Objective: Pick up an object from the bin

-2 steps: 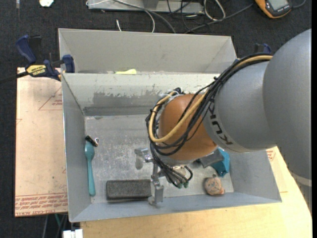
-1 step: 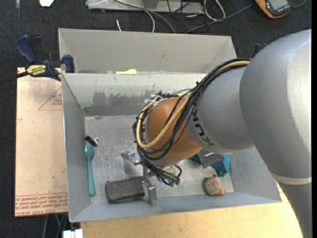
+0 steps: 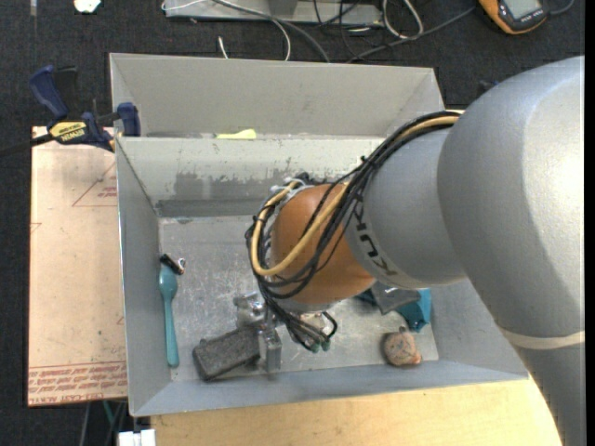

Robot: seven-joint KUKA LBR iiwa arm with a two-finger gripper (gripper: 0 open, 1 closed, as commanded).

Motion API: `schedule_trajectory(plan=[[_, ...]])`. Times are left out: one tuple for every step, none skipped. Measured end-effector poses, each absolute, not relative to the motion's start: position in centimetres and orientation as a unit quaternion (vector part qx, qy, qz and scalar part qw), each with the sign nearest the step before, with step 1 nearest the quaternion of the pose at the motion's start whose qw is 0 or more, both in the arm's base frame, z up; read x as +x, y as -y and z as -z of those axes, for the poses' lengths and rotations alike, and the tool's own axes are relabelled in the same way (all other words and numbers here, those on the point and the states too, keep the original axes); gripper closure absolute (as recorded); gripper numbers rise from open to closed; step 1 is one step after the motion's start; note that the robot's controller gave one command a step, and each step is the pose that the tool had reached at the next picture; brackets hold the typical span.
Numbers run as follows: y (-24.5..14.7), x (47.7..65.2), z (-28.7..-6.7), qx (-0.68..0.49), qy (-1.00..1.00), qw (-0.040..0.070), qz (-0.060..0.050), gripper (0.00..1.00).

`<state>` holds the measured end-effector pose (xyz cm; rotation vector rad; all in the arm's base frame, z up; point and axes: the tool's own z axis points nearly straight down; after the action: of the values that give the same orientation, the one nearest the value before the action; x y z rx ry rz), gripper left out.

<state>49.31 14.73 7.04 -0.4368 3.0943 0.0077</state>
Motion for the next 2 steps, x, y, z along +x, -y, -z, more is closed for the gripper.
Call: schedule_trajectory(plan=[[-14.7, 49.3, -7.0, -0.14, -0.99, 0.008, -0.003, 1.0], [-14.4, 50.0, -12.1, -0.145, -0.989, 0.005, -0.002, 1.0]])
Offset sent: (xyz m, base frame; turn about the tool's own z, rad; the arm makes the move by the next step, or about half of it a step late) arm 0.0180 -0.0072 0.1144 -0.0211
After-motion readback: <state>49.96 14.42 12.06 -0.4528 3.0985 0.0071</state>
